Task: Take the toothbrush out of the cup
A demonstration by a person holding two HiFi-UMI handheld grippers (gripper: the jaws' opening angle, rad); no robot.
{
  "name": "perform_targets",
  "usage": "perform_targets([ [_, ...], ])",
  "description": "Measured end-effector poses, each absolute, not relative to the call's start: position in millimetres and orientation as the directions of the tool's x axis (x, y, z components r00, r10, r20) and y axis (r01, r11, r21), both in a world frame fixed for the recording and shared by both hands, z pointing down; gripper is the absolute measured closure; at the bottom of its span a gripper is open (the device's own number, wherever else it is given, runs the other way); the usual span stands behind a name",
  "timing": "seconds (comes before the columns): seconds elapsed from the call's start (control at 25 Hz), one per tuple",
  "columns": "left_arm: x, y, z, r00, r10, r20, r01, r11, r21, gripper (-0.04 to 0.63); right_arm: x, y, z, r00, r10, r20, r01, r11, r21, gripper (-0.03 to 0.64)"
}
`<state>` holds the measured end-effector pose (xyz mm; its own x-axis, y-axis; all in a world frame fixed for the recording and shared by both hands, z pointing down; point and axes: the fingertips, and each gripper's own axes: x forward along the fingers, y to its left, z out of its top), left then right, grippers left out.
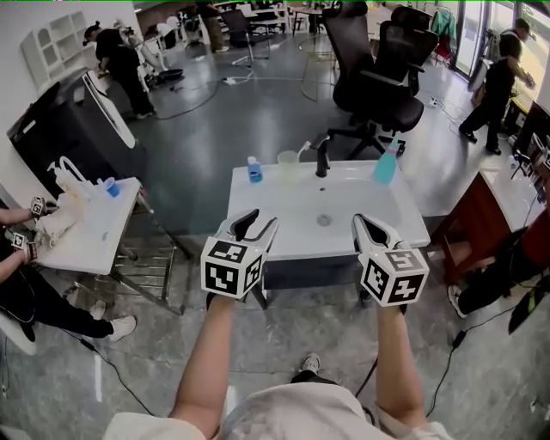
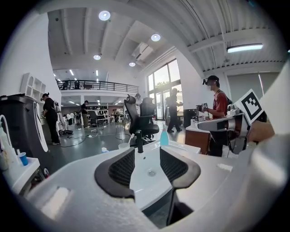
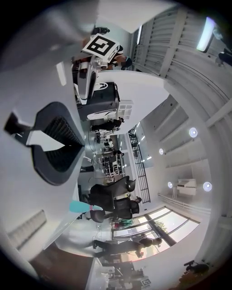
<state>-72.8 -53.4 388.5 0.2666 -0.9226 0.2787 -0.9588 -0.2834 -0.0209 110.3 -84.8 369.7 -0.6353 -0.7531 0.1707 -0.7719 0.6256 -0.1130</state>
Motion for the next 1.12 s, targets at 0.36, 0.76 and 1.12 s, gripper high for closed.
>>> perform_targets([
  [0.36,-69,-83,394,0.223,-0.93,0.293,-0.971,-0.237,-0.014,0.357,109,-121,379,-0.687,-0.703,0.184,-0.726,0.674,-0.137,0.614],
  [0.76,-68,-105,399,0.206,-0.934,0.291,-0.976,-0.217,-0.005,0.313,104,-146,385,-0.712,-0.677,0.184,-0.701,0.7,-0.138,0.614],
  [1.12,-72,-137,404,0.225,-0.934,0.278,-0.971,-0.238,-0.012,0.298,94,-170,389,-0.71,-0.677,0.196,-0.702,0.702,-0.119,0.614],
])
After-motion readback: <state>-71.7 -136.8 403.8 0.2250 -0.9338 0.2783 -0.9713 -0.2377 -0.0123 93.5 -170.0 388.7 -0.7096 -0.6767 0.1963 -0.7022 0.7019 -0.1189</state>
